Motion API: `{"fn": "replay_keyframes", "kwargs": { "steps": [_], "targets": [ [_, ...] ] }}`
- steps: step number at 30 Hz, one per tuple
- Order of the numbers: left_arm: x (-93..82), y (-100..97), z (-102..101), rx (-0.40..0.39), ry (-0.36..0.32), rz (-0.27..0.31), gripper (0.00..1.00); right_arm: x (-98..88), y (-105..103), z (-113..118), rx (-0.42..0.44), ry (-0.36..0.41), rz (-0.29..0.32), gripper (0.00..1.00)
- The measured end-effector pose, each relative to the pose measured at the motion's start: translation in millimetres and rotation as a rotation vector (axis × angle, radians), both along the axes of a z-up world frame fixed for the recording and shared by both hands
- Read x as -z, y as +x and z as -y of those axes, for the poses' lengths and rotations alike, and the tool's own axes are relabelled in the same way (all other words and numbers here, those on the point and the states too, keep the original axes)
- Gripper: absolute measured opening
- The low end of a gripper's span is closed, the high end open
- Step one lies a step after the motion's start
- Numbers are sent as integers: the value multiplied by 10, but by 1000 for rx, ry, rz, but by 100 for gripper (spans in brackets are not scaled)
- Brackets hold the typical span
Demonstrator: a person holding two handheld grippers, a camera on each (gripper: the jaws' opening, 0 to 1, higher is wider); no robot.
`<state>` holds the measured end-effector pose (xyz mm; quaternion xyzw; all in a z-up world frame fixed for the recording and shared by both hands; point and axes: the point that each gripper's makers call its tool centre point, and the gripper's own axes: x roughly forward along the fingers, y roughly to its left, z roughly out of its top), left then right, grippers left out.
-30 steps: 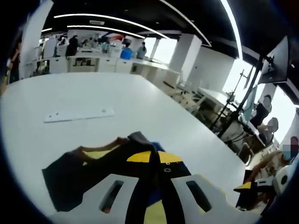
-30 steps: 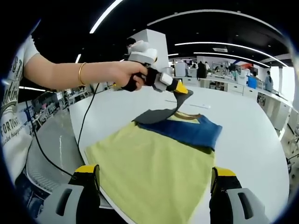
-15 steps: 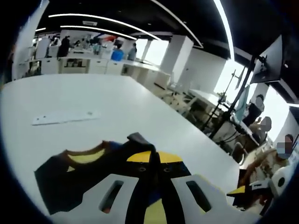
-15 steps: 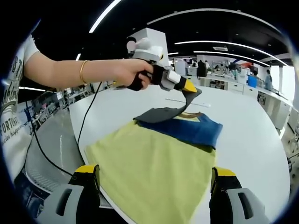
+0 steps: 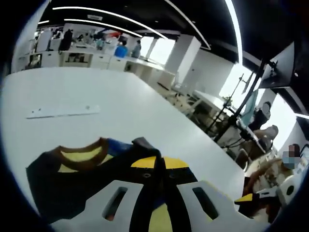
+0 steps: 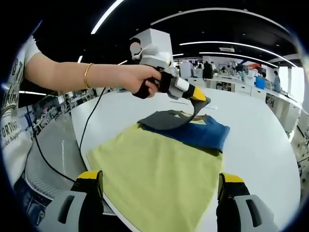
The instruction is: Fold the garment on the visible template until the final outline fits inside the template.
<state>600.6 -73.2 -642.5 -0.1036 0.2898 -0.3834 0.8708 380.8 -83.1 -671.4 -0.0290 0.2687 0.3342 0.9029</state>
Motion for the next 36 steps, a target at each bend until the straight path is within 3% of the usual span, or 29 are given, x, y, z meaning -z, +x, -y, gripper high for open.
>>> {"fn": "replay_keyframes", "kwargs": {
  "steps": [4,9,15,21,28,36],
  "targets": [
    [54,2,69,-3,-37,-36,1,11,7,-3,-1,1,0,99],
    [101,-33,173,38,-24,-27,0,26,12,16,3,0,-1,99],
    [139,-88,157,90,11,-2,15,34,25,42,10,2,-1,99],
    [130,-79,48,76,-3,19,41,46,32,24,-1,3,-8,99],
    [81,-142,-92,102,19,95,74,76,27,-20,-26,3,-22,99],
    [26,-268,-252,145,19,145,96,98,23,-41,-65,-5,-39,99]
  ]
}}
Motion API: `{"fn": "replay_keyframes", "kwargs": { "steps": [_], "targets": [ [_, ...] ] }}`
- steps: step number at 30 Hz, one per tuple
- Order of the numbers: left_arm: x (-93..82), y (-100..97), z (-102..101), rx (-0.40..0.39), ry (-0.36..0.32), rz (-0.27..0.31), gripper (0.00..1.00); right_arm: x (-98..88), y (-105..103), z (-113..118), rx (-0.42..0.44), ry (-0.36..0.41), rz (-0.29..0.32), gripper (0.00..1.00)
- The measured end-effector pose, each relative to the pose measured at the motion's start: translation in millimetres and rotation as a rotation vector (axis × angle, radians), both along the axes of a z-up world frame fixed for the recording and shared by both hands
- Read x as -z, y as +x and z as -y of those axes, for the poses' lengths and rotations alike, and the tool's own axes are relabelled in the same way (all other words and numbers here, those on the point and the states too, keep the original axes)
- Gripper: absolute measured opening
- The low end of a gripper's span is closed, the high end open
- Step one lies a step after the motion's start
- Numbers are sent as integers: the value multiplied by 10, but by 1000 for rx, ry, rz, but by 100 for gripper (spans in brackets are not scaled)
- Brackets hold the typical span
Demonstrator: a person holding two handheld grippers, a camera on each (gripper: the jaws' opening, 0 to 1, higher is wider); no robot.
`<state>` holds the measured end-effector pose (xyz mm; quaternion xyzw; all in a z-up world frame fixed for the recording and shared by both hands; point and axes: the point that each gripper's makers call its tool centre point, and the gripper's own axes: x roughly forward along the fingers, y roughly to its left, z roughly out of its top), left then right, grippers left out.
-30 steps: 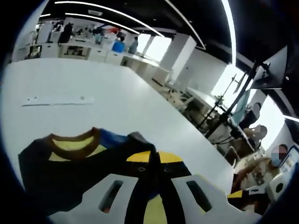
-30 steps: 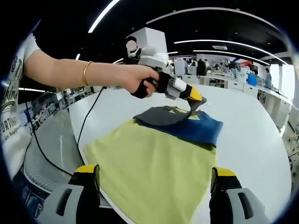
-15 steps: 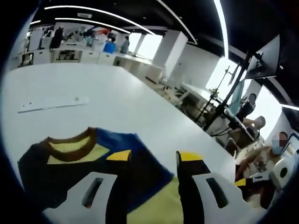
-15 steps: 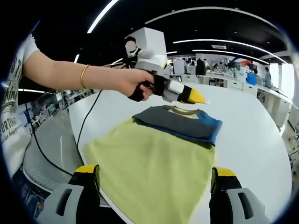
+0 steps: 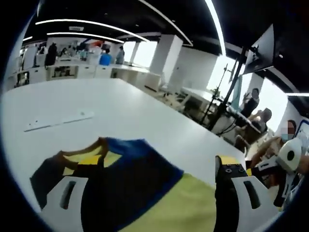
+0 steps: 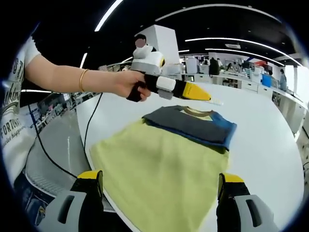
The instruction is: Fold the garment on the visible template until the final outline fits inside the template.
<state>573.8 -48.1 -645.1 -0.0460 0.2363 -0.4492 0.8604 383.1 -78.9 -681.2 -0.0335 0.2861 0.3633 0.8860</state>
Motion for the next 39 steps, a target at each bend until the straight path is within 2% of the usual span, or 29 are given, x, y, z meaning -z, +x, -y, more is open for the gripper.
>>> {"fn": "replay_keyframes", "kwargs": {
  "steps": [2,6,7,11,17,26,31,36,39],
  "targets": [
    [-17,-53,-50,12,0,12,99,-4,5,4,-5,1,-1,99],
    [-9,-134,-140,37,17,21,99,-3,-7,-5,-26,-3,-6,99],
    [6,-155,-192,42,40,25,99,0,-11,-6,-31,-8,-5,99],
    [-55,-280,-348,65,36,48,99,11,-28,-6,-49,-16,-9,99],
    [-42,-510,-615,71,41,63,99,24,-56,-15,-74,-22,-13,99],
    [43,-885,-942,73,64,69,98,52,-115,-46,-109,-31,-23,99],
    [98,-1032,-1102,36,41,49,96,81,-168,-39,-125,-37,-34,99],
    [180,-1230,-1253,24,50,40,93,95,-183,-11,-141,-51,-39,98],
    [241,-1342,-1331,41,82,34,90,102,-214,-13,-154,-54,-42,97]
  ]
}}
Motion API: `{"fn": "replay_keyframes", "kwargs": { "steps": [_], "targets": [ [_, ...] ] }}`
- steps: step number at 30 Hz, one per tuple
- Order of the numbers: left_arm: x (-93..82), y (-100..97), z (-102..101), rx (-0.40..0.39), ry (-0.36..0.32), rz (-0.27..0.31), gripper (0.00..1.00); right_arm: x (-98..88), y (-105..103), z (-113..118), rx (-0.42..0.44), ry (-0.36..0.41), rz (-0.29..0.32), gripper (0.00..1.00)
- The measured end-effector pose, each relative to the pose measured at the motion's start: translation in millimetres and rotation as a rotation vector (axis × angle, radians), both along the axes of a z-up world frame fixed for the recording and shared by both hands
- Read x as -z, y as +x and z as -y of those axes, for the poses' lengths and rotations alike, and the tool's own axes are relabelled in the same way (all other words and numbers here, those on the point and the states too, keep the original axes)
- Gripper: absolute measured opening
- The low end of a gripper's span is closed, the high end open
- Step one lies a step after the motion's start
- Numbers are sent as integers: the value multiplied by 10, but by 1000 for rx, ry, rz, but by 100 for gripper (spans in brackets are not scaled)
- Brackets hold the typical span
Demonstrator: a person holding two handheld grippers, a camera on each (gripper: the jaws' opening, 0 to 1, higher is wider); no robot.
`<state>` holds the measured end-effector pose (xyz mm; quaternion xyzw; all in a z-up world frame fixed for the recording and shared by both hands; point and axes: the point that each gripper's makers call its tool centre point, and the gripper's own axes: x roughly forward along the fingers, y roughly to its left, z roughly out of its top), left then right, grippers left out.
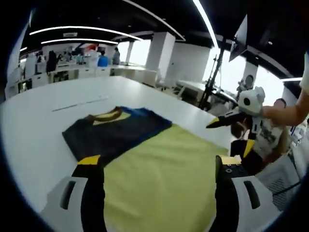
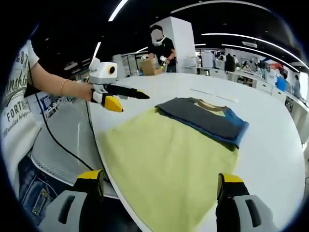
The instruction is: Fold the garment on the visible template until the final outline fits inside the template.
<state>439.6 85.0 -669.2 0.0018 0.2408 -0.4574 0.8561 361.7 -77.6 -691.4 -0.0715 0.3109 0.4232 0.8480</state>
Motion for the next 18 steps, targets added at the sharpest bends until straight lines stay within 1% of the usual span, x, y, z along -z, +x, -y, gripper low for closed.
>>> {"fn": "replay_keyframes", "kwargs": {
  "steps": [3,5,6,8,9,12,15,18],
  "targets": [
    [28,-107,-87,-2,-1,1,88,35,-55,3,-14,-9,-8,97],
    [48,-187,-127,-9,-10,-16,87,65,-97,9,-20,-13,-14,96],
    [62,-216,-145,-11,-10,-17,86,77,-114,12,-23,-16,-18,95],
    [96,-307,-172,-6,-8,-40,85,105,-152,18,-30,-22,-24,94],
    [108,-339,-184,-3,-5,-43,84,116,-168,18,-33,-25,-27,94],
    [153,-458,-241,13,20,-38,80,145,-212,24,-43,-35,-34,92],
    [188,-535,-282,15,24,-51,78,164,-240,28,-48,-39,-36,89],
    [257,-654,-331,38,55,-59,74,200,-278,30,-53,-47,-40,87]
  ]
}}
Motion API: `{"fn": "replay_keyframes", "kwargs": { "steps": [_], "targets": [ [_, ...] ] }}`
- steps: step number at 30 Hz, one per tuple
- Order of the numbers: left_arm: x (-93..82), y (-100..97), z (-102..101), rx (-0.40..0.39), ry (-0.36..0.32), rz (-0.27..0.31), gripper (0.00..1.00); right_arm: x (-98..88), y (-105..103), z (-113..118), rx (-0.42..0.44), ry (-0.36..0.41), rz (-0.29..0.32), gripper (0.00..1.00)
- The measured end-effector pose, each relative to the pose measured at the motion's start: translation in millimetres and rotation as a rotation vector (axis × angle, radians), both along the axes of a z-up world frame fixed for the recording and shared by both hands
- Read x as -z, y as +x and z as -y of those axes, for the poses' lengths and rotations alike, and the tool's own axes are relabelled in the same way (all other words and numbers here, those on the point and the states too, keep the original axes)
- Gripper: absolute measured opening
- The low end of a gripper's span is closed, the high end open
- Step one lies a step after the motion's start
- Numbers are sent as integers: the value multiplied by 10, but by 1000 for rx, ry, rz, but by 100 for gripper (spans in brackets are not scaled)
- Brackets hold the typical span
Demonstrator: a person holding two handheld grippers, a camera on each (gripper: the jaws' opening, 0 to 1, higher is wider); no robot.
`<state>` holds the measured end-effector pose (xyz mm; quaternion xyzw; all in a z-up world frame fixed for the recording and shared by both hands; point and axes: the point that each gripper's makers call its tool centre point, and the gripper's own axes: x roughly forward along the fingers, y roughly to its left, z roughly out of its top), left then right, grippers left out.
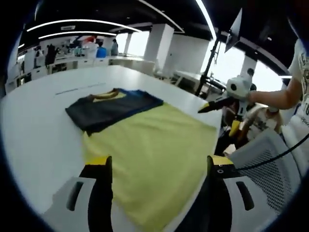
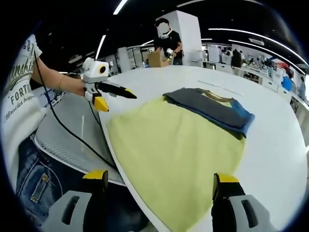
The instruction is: Fold the garment on the visible template until the final outline fits inside the template.
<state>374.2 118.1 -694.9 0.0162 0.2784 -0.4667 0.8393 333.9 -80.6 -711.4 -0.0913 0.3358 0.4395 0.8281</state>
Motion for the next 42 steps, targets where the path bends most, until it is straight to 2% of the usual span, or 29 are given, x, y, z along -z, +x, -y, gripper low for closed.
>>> {"fn": "replay_keyframes", "kwargs": {
  "steps": [9,17,22,27,30,36,42],
  "targets": [
    [268,-308,-153,79,124,-3,62,102,-102,34,-1,-19,-18,78],
    [366,-353,-216,97,171,7,54,142,-123,78,-11,-53,-5,67],
    [461,-369,-337,116,245,35,49,197,-141,130,-29,-96,-1,61],
    [500,-409,-364,144,277,48,44,217,-135,185,-34,-129,9,57],
    [576,-429,-394,181,331,69,41,256,-145,227,-46,-157,5,52],
    [599,-402,-422,179,339,82,37,296,-141,295,-47,-177,3,49],
    [615,-410,-447,204,363,87,35,383,-155,430,-90,-260,16,45]
  ]
}}
